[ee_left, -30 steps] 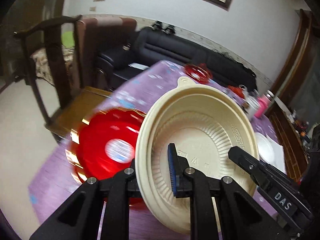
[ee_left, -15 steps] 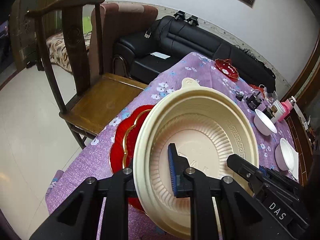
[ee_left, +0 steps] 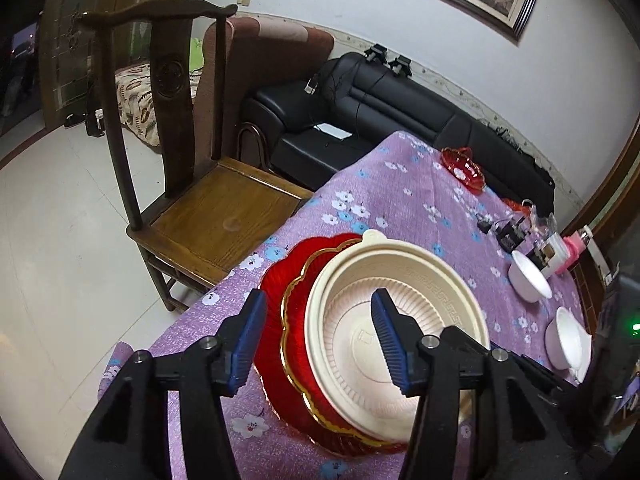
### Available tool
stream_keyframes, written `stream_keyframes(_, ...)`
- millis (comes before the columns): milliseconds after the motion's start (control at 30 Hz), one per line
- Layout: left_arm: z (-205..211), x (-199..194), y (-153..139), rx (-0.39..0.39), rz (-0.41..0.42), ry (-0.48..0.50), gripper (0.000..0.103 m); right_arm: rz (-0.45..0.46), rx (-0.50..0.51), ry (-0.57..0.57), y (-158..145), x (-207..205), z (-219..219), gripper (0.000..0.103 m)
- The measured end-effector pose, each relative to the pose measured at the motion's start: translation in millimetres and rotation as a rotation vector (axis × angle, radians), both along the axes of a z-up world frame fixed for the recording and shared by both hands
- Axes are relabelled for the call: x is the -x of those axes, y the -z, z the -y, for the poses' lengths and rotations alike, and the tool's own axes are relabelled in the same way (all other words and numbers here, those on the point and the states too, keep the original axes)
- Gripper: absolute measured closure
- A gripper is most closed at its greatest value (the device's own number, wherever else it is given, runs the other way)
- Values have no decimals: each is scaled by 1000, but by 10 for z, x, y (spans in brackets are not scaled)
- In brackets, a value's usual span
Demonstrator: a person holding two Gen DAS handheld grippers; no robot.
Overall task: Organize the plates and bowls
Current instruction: 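Lower the beige bowl onto the stack and open the right tool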
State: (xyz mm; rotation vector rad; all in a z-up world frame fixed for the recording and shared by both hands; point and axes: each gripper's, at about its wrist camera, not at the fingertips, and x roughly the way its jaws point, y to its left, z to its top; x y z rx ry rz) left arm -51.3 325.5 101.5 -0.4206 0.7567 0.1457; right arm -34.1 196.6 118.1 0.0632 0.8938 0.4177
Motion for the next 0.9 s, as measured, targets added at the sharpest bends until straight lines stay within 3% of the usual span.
stream_keyframes(33,1,36,-28,4,11,2,49,26,15,5,-25,22,-9,75)
stream_keyframes(100,8,137,-104,5,40,5,36,89,55,22,-84,83,-29,69)
stream_keyframes(167,18,263,-185,4,75,-6,33,150,83,38,-153,148,-23,57)
stream_keyframes(433,237,574,-395,13,139,21,21,289,88,68,-477,460,259,38)
stream_keyframes(600,607,680,-483,-15,166,84,16,327,108,109,-552,650,582,37)
stream_keyframes(700,850,712,-512,-31,171,131,16,335,92,151,-562,732,847,30)
stream_keyframes(900,1389,669,-478,-75,137,210,15,356,99,235,-543,816,1377,26)
